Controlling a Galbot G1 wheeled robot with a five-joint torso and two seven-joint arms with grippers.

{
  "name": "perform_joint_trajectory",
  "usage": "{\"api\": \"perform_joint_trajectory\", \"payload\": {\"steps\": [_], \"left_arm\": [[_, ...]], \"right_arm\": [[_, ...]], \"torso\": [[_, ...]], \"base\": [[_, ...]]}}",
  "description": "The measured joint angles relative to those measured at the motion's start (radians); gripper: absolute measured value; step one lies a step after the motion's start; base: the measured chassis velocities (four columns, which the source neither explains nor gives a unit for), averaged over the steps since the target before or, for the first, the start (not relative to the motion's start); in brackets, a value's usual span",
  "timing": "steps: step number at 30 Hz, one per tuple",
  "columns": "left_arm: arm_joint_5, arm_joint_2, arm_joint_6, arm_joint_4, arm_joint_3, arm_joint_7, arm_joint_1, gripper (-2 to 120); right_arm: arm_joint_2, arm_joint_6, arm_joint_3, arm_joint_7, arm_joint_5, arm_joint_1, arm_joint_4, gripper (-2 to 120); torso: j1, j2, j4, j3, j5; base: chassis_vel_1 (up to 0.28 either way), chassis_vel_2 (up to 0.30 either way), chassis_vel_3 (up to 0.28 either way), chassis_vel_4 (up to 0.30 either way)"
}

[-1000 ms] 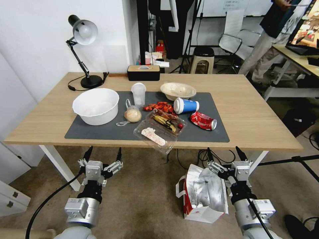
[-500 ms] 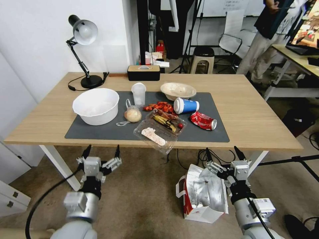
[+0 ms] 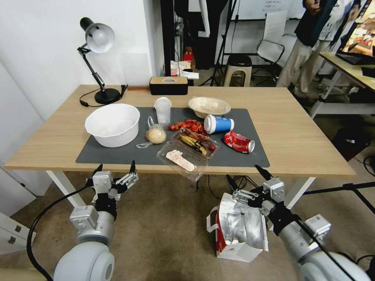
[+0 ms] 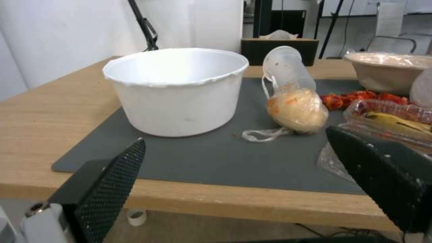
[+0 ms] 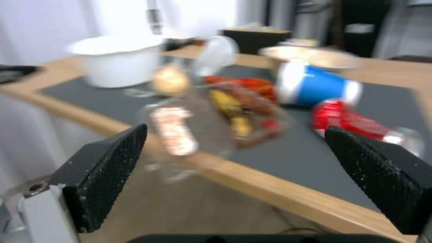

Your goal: Pick up the food delivery bag from the floor and place it on the table.

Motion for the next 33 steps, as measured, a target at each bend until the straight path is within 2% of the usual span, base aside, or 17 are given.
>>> {"api": "perform_joint_trajectory", "payload": {"steps": [1, 3, 14, 29, 33], "left_arm": [[0.000, 0.001, -0.002, 0.000, 0.000, 0.001, 0.001, 100], [0.000, 0.002, -0.007, 0.000, -0.001, 0.003, 0.002, 100], [0.000, 0.003, -0.015, 0.003, -0.001, 0.008, 0.004, 100], [-0.011, 0.005, -0.033, 0.004, -0.003, 0.016, 0.002, 100], [-0.014, 0.005, -0.054, 0.011, -0.008, 0.035, 0.003, 100]], "right_arm": [[-0.014, -0.012, 0.009, -0.026, 0.022, 0.007, 0.005, 100], [-0.029, 0.026, 0.038, -0.038, 0.064, 0.016, -0.018, 100], [-0.023, 0.076, 0.073, -0.008, 0.063, 0.003, -0.049, 100], [-0.005, 0.109, 0.068, 0.003, 0.046, -0.020, -0.062, 100], [-0.002, 0.109, 0.060, 0.003, 0.038, -0.018, -0.062, 100]], "torso": [[0.000, 0.000, 0.0001, 0.000, -0.0001], [0.000, 0.000, -0.0001, 0.000, 0.0004], [0.000, 0.000, -0.0001, 0.000, 0.0000], [0.000, 0.000, -0.0001, 0.000, -0.0001], [0.000, 0.000, -0.0001, 0.000, -0.0001]], "base": [[0.000, 0.000, 0.000, 0.000], [0.000, 0.000, 0.000, 0.000], [0.000, 0.000, 0.000, 0.000], [0.000, 0.000, 0.000, 0.000], [0.000, 0.000, 0.000, 0.000]]}}
